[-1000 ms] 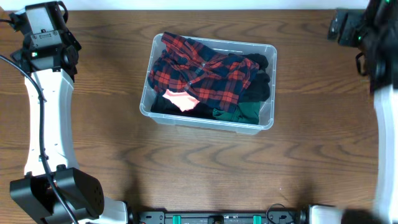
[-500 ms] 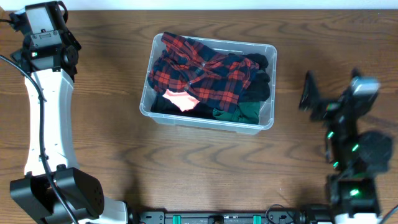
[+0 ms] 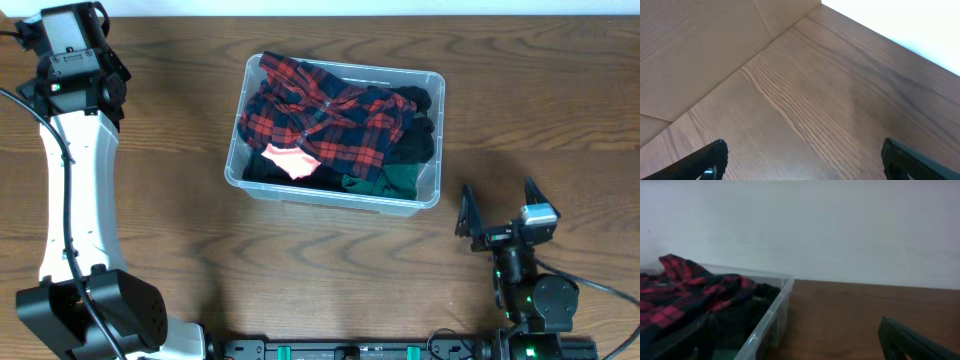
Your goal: Pack container
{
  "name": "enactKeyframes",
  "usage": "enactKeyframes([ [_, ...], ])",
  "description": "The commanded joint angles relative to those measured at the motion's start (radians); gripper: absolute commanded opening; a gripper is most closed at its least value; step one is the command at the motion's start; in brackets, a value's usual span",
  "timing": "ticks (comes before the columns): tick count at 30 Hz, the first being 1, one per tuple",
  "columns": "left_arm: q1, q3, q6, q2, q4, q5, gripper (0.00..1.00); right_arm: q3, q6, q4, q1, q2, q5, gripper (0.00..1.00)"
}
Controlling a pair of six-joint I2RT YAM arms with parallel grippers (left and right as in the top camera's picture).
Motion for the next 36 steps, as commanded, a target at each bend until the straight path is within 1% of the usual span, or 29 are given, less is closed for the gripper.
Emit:
enactKeyframes([
  [1,0.004,0.005,-0.009,0.002,-0.003,-0.005,0.98,-0.011,-0.005,-0.042,0.008,-0.057,-0.005,0.99],
  [5,0.004,0.005,-0.010,0.002,-0.003,-0.005,0.98,-0.057,-0.008,-0.053,0.008,-0.119,-0.004,0.99],
  [9,0.004,0.005,-0.010,0.002,-0.003,-0.005,0.98,-0.058,-0.009,-0.143,0.011,-0.170,-0.002,0.99],
  [17,0.004,0.005,-0.009,0.002,-0.003,-0.005,0.98,-0.058,-0.102,-0.260,0.016,-0.192,0.001,0.99],
  [19,0.004,0.005,-0.009,0.002,-0.003,-0.005,0.98,-0.058,-0.162,-0.259,0.016,-0.191,-0.002,0.99],
  [21,0.004,0.005,-0.009,0.002,-0.003,-0.005,0.98,-0.058,-0.185,-0.259,0.016,-0.188,-0.001,0.99],
  [36,0.004,0.005,-0.010,0.002,-0.003,-0.005,0.98,-0.058,-0.184,-0.258,0.015,-0.185,-0.001,0.99],
])
